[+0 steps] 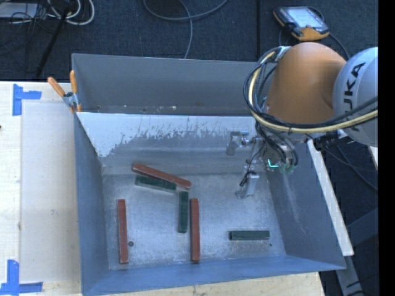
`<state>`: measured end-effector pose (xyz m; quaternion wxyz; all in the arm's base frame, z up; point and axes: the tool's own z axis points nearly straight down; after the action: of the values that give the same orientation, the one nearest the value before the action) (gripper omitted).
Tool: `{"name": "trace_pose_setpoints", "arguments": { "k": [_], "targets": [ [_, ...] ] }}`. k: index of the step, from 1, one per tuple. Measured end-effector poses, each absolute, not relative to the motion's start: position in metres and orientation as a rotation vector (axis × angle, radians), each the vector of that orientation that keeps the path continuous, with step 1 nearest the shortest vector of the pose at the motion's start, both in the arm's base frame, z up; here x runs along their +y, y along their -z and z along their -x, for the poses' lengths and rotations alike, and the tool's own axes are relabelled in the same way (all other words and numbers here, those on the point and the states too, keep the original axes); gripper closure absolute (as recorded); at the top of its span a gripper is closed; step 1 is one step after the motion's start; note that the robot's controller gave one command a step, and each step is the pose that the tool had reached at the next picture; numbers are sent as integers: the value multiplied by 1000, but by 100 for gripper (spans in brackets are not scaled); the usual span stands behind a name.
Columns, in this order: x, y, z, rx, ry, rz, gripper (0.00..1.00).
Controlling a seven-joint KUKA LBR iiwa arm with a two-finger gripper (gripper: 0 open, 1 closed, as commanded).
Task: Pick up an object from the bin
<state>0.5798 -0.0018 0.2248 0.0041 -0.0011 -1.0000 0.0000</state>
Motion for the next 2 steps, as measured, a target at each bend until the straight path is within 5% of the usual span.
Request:
{"name": "trace_pose_setpoints", "arguments": {
  "k": [1, 2],
  "targets": [
    [-2, -229, -581, -3141, 0, 4, 0],
    [21, -188, -568, -3143, -1, -121, 0]
  ]
}}
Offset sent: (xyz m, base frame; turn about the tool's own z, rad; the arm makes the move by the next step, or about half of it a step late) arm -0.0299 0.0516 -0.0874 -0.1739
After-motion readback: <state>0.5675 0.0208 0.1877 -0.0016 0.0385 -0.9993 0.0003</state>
